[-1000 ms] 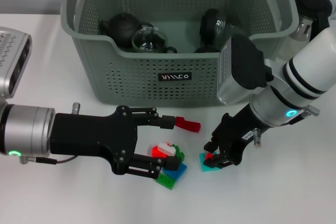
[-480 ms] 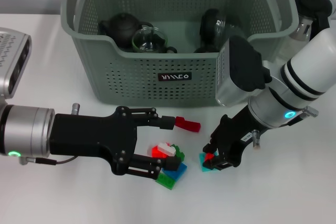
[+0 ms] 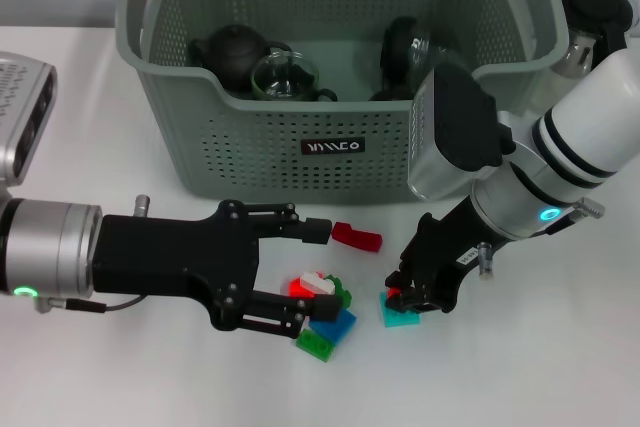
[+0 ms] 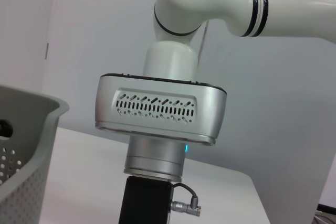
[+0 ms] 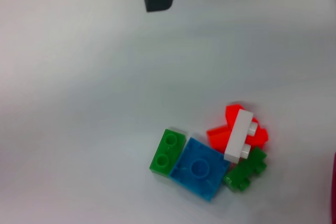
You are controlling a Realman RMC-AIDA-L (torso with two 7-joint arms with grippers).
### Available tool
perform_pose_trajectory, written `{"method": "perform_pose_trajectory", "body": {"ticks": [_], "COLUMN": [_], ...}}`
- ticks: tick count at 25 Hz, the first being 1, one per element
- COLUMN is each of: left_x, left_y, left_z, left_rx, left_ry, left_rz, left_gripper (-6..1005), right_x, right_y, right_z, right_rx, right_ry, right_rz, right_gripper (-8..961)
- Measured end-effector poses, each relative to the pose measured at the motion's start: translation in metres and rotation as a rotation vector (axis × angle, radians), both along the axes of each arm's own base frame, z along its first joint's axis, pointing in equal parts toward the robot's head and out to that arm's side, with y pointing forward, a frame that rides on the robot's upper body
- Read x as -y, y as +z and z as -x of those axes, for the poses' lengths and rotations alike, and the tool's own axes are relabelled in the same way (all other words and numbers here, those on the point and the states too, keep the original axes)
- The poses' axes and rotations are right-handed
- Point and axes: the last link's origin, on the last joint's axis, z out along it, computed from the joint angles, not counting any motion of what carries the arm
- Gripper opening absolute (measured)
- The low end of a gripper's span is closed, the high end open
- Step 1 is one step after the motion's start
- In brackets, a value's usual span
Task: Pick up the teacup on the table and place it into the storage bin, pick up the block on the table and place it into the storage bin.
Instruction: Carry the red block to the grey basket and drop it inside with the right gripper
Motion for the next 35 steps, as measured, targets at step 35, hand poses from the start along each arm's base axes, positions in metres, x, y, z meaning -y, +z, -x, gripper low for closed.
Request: {"method": "perform_pose_trajectory", "body": {"ticks": [35], "left_x": [0.006], "left_y": [0.007], "left_z": [0.012], "left_rx": [-0.032], "left_ry": [0.006], "left_rz": [0.017], "left_gripper": [813], "right_x": [-0.018], "right_y": [0.148], "right_z": [0.107], "right_rx": [-0.384], "right_ry": [0.071], "right_rz": [-0.162], "right_gripper": [208]}}
